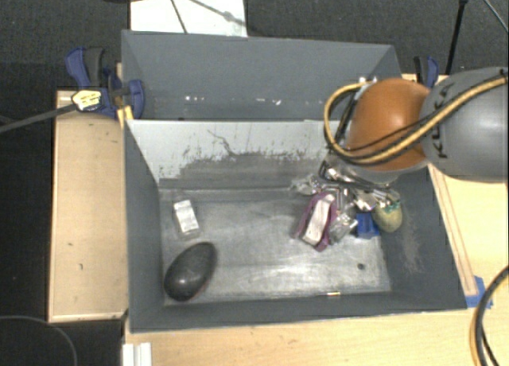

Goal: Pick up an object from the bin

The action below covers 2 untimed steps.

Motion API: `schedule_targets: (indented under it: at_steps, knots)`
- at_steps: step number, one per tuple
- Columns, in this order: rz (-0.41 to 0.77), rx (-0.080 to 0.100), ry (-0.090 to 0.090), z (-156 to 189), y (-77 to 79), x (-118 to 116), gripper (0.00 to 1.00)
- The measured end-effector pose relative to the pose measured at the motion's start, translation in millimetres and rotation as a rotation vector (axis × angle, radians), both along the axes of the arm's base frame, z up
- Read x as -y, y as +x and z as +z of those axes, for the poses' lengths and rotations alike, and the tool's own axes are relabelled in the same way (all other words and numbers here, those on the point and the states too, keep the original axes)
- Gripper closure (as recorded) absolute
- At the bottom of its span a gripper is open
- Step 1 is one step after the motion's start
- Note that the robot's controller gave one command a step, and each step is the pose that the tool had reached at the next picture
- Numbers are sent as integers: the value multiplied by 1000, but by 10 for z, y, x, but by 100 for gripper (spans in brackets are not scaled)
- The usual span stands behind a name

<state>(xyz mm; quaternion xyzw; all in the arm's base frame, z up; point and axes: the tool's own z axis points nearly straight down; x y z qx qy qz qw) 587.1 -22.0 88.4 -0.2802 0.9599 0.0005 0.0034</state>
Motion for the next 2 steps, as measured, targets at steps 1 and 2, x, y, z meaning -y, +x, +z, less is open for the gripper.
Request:
schedule_targets:
  at_steps: [1,2]
  knots:
    - [-1,-1,-1,-7,-4,18,100]
    - [-11,3,-3,1590,-242,49,100]
